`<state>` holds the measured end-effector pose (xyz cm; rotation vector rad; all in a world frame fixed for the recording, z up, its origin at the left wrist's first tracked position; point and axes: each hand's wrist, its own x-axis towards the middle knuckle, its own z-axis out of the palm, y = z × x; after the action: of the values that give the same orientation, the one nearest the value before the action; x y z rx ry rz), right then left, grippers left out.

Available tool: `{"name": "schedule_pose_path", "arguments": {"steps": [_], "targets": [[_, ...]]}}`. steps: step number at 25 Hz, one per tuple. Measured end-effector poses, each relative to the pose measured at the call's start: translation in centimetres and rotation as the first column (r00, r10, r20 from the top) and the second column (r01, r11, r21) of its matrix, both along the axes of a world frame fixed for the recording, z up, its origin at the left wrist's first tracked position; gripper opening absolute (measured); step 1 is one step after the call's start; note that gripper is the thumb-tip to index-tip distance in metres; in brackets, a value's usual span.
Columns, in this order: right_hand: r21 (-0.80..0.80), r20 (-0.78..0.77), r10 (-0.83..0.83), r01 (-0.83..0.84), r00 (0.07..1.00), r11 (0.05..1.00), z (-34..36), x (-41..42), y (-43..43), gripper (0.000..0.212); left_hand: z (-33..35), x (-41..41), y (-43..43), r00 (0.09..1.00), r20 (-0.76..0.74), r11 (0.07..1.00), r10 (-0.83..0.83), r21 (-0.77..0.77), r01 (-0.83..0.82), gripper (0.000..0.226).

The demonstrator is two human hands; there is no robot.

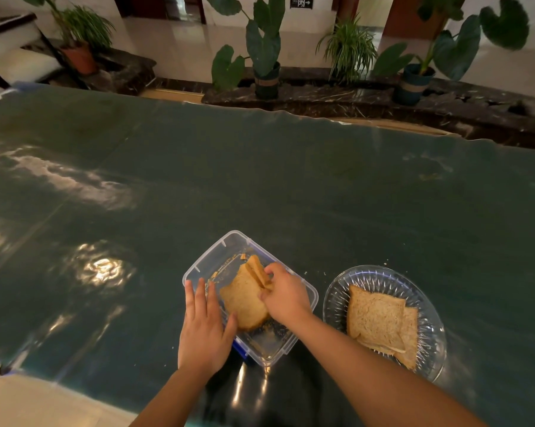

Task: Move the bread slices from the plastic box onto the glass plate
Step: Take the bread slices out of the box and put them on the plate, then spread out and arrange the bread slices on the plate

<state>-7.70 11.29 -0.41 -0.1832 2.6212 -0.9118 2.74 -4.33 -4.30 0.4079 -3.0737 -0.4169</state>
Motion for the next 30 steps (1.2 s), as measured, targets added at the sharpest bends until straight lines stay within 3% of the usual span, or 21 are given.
{"name": "schedule_pose_path", "arguments": {"steps": [7, 13, 19, 22, 25, 30], "targets": [[-0.275, 0.0, -0.112, 0.108, 0.994, 0.955, 5.0, 0.3, 4.0, 0.038, 0.0, -0.2, 0.2, 1.0, -0.005, 1.0, 0.002, 0.005, -0.002, 0.082], [-0.541, 0.077, -0.299, 0.292, 0.951, 0.789, 9.2, 0.9, 10.0, 0.041, 0.2, -0.4, 0.1, 1.0, 0.003, 0.999, 0.002, 0.046, -0.002, 0.086], [-0.629, 0.205, -0.455, 0.472, 0.867, 0.617, 9.3, 2.3, 17.7, 0.039, 0.9, -0.7, 0.7, 1.0, 0.006, 0.996, 0.028, 0.082, -0.029, 0.065], [-0.584, 0.312, -0.476, 0.561, 0.822, 0.587, 7.3, 3.2, 20.7, 0.04, 1.2, -0.6, 1.2, 0.99, 0.08, 0.989, -0.113, -0.082, 0.119, 0.059], [-0.461, 0.386, -0.466, 0.604, 0.796, 0.65, 4.3, 3.7, 22.8, 0.04, 1.7, -0.9, 1.3, 0.994, 0.099, 0.999, 0.042, 0.0, -0.042, 0.079], [-0.087, 0.115, -0.46, 0.47, 0.881, 0.879, 1.1, 3.5, 24.8, 0.036, 1.8, -0.8, 2.1, 0.999, -0.025, 1.0, -0.022, -0.016, 0.022, 0.062]]}}
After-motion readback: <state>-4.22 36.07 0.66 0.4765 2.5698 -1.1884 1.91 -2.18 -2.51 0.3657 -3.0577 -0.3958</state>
